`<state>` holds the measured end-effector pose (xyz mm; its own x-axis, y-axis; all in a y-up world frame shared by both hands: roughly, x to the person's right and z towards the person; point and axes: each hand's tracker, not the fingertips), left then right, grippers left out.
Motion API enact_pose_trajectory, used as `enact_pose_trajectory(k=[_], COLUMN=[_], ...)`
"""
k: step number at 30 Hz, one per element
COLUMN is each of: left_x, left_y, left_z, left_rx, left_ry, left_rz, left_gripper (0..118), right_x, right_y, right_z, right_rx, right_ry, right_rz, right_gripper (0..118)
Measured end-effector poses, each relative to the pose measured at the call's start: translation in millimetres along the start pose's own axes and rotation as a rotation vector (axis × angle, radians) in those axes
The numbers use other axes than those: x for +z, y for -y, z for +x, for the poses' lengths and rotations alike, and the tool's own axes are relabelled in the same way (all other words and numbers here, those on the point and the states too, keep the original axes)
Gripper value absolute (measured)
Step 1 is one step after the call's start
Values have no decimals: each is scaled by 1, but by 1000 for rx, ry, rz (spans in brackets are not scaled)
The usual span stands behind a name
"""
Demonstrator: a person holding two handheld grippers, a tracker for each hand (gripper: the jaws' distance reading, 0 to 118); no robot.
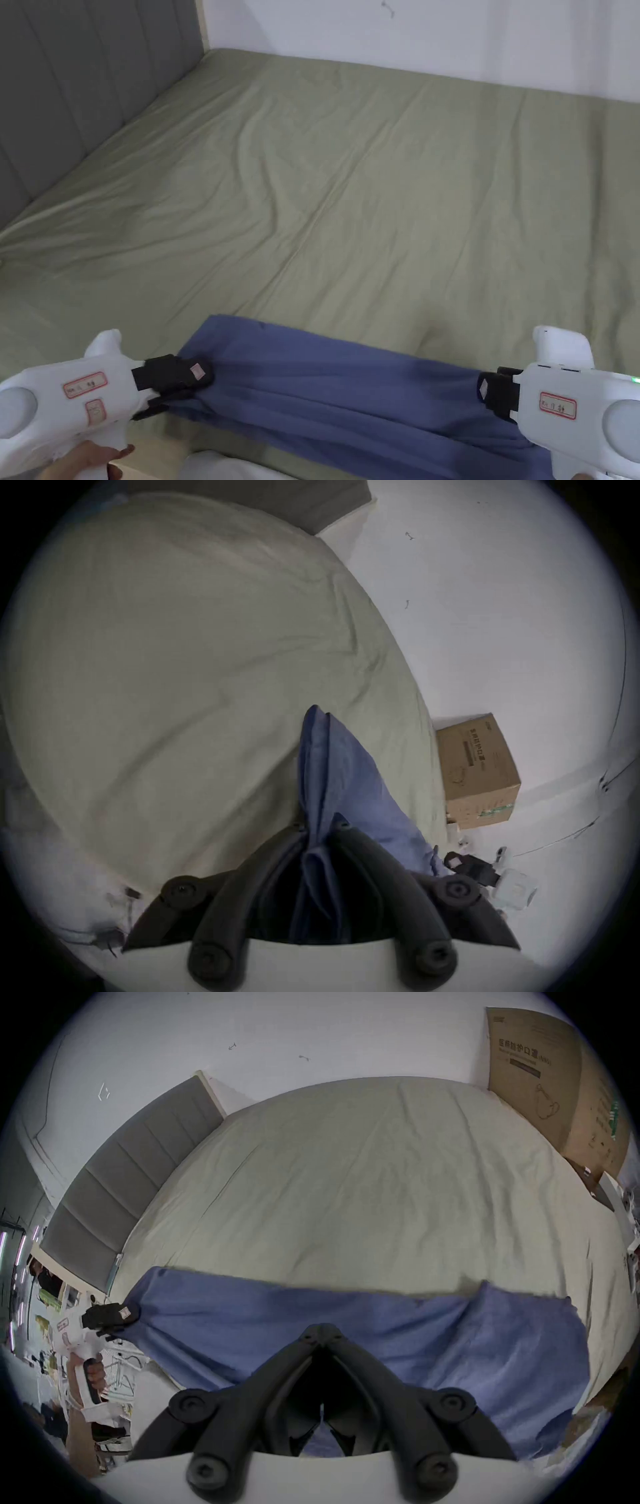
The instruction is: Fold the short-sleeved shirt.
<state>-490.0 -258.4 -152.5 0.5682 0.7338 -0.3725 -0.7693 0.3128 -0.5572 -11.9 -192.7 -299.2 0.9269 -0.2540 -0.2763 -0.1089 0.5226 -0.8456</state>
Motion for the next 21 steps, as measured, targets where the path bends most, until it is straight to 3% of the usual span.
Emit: enact_pose_trajectory(k=[7,12,21], left_x=[29,28,-8], left_y=[-19,-14,53], left_z=[-1,40,201], left_rx=[-13,-127,-672], left_ry=[-69,-98,25], left_rz=[52,68,-31], left_gripper=[6,6,6], right_x=[12,14,34], right_y=[3,10,22], right_z=[12,24,57], right_rx=[-25,-59,-147], right_ry=[1,2,16], right_rz=[12,8,43], right_gripper=[0,0,0])
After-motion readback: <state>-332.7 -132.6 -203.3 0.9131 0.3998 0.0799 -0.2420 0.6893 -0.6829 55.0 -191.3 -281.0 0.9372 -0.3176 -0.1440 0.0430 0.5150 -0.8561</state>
